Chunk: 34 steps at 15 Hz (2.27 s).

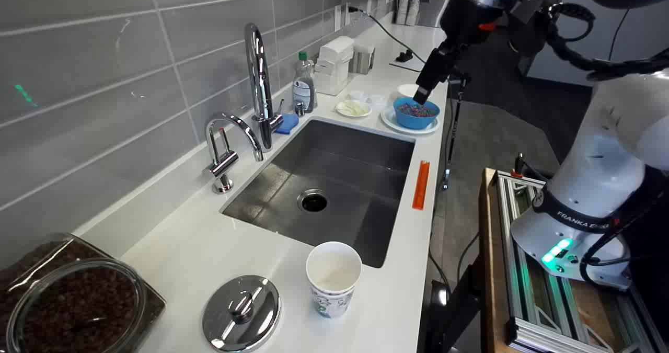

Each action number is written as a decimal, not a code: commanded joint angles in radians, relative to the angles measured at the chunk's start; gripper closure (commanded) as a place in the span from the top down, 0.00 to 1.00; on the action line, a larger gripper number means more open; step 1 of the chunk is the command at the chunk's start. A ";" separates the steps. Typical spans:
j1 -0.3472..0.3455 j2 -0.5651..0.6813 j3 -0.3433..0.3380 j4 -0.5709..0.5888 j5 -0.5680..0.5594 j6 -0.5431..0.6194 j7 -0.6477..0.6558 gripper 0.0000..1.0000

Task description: Put the silver lid on the glass container.

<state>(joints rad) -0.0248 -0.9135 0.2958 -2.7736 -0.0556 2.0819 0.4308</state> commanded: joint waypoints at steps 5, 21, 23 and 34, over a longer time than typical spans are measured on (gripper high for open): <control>0.007 0.017 -0.009 -0.047 -0.008 -0.010 0.005 1.00; 0.169 0.552 0.302 0.292 -0.149 0.423 -0.042 1.00; 0.162 0.657 0.310 0.355 -0.208 0.429 -0.059 1.00; 0.248 0.852 0.213 0.484 -0.290 0.407 -0.081 1.00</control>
<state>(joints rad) 0.1635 -0.0619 0.5680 -2.2889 -0.3424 2.4914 0.3489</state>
